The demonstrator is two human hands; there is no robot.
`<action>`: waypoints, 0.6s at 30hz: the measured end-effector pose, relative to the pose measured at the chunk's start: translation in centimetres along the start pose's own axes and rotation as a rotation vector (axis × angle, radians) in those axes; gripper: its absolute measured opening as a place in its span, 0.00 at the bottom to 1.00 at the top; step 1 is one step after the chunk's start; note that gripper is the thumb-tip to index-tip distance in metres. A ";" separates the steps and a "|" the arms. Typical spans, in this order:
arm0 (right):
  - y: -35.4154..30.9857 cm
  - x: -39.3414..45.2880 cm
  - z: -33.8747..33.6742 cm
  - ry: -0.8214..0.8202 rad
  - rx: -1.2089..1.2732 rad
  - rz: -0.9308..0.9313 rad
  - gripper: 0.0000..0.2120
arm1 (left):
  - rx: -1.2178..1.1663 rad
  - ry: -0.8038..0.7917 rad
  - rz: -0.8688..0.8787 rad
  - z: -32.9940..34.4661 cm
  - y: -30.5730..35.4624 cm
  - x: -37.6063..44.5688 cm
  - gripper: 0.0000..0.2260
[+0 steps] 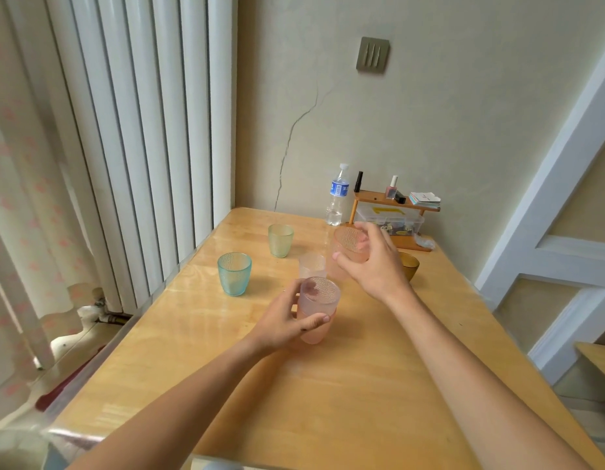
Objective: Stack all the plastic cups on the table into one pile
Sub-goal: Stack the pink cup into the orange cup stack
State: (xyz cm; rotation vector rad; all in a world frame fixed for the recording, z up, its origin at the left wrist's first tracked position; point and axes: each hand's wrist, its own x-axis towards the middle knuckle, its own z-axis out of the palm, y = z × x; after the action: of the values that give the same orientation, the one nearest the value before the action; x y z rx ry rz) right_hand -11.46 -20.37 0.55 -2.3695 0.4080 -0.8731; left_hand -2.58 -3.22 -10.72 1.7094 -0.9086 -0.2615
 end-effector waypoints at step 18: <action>-0.1 -5.2 4.0 -0.231 0.124 0.003 0.33 | -0.040 -0.121 -0.001 -0.7 0.6 -0.9 0.31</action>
State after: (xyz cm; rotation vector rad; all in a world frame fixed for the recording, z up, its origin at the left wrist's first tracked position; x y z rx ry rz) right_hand -12.58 -16.26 -4.45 -2.3203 0.2569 -0.5953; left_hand -3.01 -2.16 -10.20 1.6710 -0.9843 -0.3853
